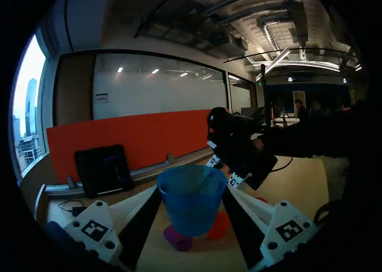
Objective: Pour water
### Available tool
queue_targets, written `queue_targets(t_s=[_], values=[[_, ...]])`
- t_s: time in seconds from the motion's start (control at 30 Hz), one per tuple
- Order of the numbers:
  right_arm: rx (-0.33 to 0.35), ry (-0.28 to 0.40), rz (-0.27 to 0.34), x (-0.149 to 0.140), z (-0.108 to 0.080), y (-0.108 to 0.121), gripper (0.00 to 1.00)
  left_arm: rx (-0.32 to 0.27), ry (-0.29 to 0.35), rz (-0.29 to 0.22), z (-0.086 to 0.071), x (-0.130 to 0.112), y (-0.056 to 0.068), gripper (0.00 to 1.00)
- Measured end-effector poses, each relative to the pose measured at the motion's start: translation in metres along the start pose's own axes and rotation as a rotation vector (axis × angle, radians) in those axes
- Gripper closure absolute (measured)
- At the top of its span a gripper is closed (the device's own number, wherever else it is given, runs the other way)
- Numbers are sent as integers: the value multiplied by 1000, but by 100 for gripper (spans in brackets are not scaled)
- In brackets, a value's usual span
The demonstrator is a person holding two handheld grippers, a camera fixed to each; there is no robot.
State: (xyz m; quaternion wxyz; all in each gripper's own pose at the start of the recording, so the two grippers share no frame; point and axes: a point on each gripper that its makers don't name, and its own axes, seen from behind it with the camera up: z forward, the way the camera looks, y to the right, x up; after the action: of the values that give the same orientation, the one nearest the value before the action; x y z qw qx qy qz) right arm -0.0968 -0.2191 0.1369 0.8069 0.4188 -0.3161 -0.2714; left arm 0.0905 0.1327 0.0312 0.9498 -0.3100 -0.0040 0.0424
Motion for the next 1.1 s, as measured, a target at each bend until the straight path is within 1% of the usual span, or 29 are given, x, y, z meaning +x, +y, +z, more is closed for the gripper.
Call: queue_targets(t_s=[0.3,0.5,1.1], values=[[10,-56,-25,-4,16,0,0,1,-3,-1,-1,-3,-3,15],[12,-75,-35,-4,27,1,0,-2,-8,2,0,-6,-3,15],[19,-105,-8,-6,51,5,1,-3,-24,-7,-1,-15,-6,15]])
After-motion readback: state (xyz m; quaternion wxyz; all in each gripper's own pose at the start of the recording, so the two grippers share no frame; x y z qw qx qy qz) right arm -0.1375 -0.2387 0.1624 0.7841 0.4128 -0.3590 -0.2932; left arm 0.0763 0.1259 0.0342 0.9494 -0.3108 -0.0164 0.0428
